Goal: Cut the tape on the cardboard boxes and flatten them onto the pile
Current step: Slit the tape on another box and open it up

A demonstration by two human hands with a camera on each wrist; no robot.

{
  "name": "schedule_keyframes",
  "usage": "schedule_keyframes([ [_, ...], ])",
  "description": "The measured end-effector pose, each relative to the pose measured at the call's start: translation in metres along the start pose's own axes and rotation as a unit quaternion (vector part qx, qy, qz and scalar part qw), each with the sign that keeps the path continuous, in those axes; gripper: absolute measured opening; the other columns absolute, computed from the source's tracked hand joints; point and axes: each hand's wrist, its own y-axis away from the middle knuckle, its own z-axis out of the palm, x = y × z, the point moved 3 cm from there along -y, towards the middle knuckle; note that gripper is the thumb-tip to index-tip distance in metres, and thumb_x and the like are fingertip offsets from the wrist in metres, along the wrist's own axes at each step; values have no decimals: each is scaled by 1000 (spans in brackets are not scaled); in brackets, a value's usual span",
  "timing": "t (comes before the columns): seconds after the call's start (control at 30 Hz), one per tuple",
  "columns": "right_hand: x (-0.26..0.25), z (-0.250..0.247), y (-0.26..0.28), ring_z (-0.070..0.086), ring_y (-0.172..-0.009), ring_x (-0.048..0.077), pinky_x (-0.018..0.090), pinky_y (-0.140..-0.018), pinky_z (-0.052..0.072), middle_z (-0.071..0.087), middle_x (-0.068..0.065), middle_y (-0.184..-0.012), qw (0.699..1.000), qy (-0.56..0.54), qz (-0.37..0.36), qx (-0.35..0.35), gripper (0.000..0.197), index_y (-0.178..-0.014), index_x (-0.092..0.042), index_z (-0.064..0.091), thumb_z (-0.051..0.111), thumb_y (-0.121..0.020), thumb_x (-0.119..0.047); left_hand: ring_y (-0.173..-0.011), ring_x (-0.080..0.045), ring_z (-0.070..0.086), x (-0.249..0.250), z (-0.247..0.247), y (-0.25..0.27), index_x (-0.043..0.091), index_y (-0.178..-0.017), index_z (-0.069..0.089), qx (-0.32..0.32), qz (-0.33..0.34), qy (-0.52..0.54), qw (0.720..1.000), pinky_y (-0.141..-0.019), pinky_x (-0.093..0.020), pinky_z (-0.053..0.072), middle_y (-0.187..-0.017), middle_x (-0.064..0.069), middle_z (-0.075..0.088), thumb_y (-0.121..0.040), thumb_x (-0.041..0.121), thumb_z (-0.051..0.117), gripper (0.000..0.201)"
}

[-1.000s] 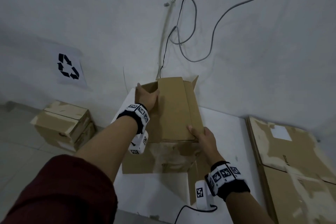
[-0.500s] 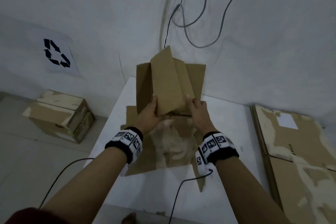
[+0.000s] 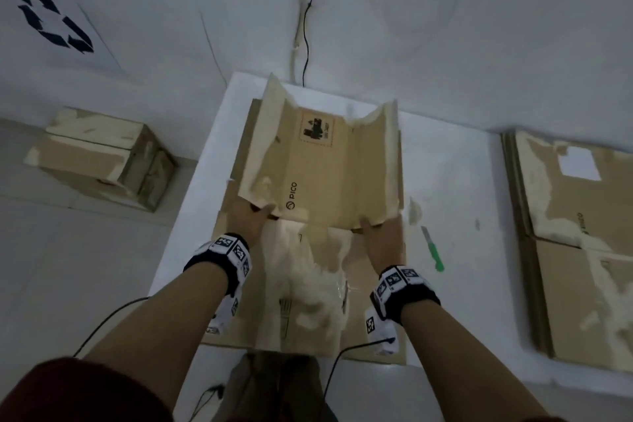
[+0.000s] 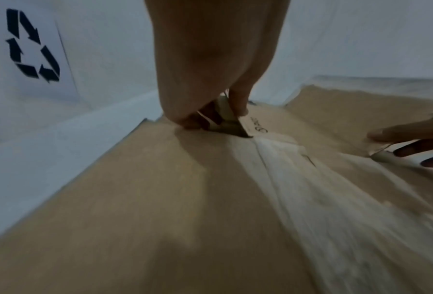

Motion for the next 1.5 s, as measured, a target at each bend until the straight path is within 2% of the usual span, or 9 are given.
schedule_keyframes([
  [0.1, 14, -5, 14, 46, -128, 28, 48, -110, 38, 47, 11, -141, 988, -23, 27, 149, 111, -146, -12, 30, 88, -60, -52, -125, -32, 42, -19, -1, 1, 13, -145, 29, 199, -4, -23, 980, -108, -44, 34, -138, -18, 44, -56, 36, 90, 110],
  [0.17, 12, -7, 25, 41, -131, 32, 53, -108, 37, 41, 13, -143, 967, 62, 19, 245, 117, -146, -12, 32, 92, -52, -48, -122, -32, 40, -19, -1, 11, 17, -147, 27, 316, 0, -78, 946, -101, -40, 33, -138, -17, 38, -49, 37, 93, 120],
  [0.2, 10, -5, 30, 41, -131, 32, 53, -105, 39, 42, 13, -143, 960, 92, -22, 262, 106, -144, -14, 37, 89, -58, -47, -123, -31, 39, -18, 1, 13, 17, -146, 31, 319, 45, -125, 938, -102, -39, 32, -139, -16, 39, -54, 34, 91, 111],
  [0.3, 5, 20, 42, 41, -136, 28, 48, -109, 37, 41, 9, -150, 952, 131, -229, 154, 50, -142, -20, 48, 54, -93, -27, -141, -30, 24, -23, 28, 20, 20, -149, 31, 138, 300, -278, 902, -114, -44, 16, -153, -14, 30, -89, 21, 63, 67],
  [0.4, 4, 50, 56, 19, -149, 25, 50, -120, 17, 22, 3, -162, 934, 224, -278, 6, 50, -152, -31, 31, 33, -102, -36, -148, -21, 8, -37, 52, 25, 30, -153, 16, -22, 383, -388, 838, -117, -42, -7, -161, -1, 9, -102, 43, 22, 53],
  [0.5, 7, 60, 62, 5, -152, 21, 46, -122, 3, 7, -2, -165, 926, 288, -243, 4, 54, -156, -36, 12, 19, -103, -46, -148, -18, 3, -44, 58, 21, 29, -154, 10, -39, 376, -429, 820, -118, -43, -10, -161, 0, 2, -100, 48, 11, 57],
  [0.83, 9, 55, 61, -7, -152, 20, 47, -122, -4, -3, 3, -165, 926, 296, -229, -55, 59, -157, -32, 5, 18, -101, -44, -149, -20, 6, -43, 55, 26, 18, -154, 14, -65, 364, -426, 825, -119, -47, 0, -161, -5, 7, -101, 43, 12, 59],
  [1.07, 36, 48, 136, 0, -152, 18, 52, -122, 1, 7, 2, -165, 924, 278, -253, -68, 60, -157, -24, 16, 28, -100, -39, -149, -24, 5, -83, 44, 101, 13, -153, 16, -78, 368, -413, 829, -117, -54, 10, -161, -6, 8, -98, 40, 25, 62],
  [1.5, 37, 46, 139, 11, -151, 16, 52, -121, 7, 20, 0, -163, 930, 270, -243, -51, 59, -154, -25, 26, 34, -98, -41, -149, -23, 6, -80, 44, 101, 13, -153, 18, -99, 342, -421, 834, -117, -55, 9, -161, -5, 10, -97, 40, 24, 62],
])
